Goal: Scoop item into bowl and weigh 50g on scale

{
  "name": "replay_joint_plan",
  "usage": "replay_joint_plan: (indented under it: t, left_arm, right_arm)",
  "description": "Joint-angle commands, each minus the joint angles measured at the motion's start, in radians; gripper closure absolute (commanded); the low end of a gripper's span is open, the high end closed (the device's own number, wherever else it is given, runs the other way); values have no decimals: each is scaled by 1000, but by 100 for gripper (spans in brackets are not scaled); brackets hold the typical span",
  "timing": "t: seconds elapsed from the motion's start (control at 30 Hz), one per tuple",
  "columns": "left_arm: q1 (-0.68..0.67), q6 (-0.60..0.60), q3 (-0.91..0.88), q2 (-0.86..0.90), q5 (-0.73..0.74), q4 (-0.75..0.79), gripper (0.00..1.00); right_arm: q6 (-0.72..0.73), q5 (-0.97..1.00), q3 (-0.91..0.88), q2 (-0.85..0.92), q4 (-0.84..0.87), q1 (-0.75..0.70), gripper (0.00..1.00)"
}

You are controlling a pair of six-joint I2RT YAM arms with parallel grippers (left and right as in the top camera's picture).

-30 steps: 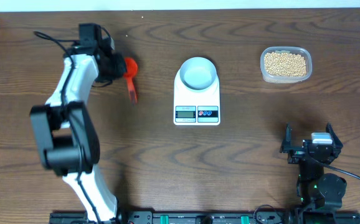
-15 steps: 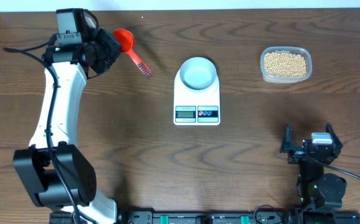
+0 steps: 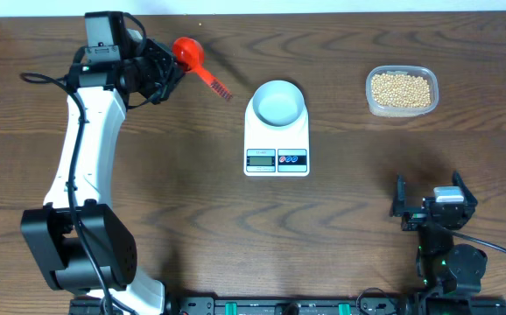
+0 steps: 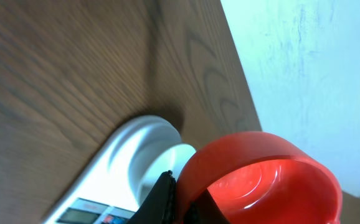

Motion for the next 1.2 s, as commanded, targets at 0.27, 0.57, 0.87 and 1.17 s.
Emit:
replay_joint_plan:
  t: [0.27,0.57,0.87,1.17]
  left_arm:
    - [-61,-155,12,-22,26,26,93]
    - [-61,-155,12,-22,26,25,93]
    - [-61,-156,12,-22,27,25,93]
    - [-84,-190,12,-22,26,25,93]
  right_arm:
    - [304,-267,-1,13,193,7,1]
    - [390,-313,0,72,180,7,1]
    - [420,-349,-1,78,72,7,1]
    - [476,-487,79,222,189,7,1]
